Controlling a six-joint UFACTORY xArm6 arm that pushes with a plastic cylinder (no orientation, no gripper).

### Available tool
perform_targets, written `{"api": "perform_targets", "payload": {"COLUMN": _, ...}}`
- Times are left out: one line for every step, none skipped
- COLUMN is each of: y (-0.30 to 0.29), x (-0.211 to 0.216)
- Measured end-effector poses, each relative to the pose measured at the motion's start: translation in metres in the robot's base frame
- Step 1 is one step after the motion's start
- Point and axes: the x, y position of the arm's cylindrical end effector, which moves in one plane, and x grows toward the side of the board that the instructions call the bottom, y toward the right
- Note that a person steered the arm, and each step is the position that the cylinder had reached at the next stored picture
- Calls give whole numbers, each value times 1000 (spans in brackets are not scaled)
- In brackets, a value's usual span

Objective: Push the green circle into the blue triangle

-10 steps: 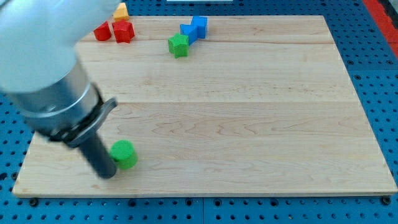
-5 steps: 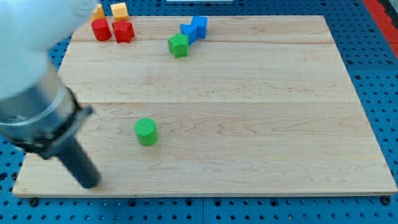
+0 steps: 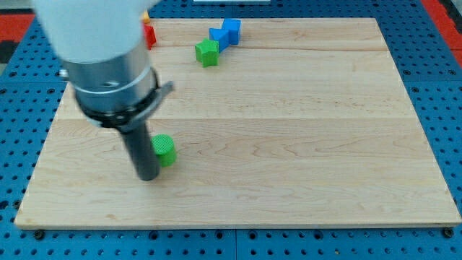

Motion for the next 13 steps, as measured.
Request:
{"api": "perform_targets", "payload": {"y": 2, "x": -18}}
{"api": "perform_targets", "payload": {"y": 40, "x": -33}}
{"api": "perform_targets", "payload": {"y": 55, "x": -57}}
{"api": "perform_targets", "payload": {"y": 103, "x": -64}}
{"api": "perform_targets", "payload": {"y": 108, "x": -70}}
{"api": "perform_targets", "payload": {"y": 110, "x": -96}}
{"api": "perform_targets", "payload": {"y": 131, "x": -112}}
{"api": "perform_targets", "payload": {"y": 125, "x": -95}}
{"api": "perform_targets", "payload": {"y": 148, "x": -133}}
{"api": "perform_targets", "payload": {"y": 173, "x": -131}}
{"api": "perform_targets", "payload": {"y": 172, "x": -151}}
{"api": "perform_targets", "payload": {"y": 170, "x": -201}}
{"api": "perform_targets", "payload": {"y": 170, "x": -231}}
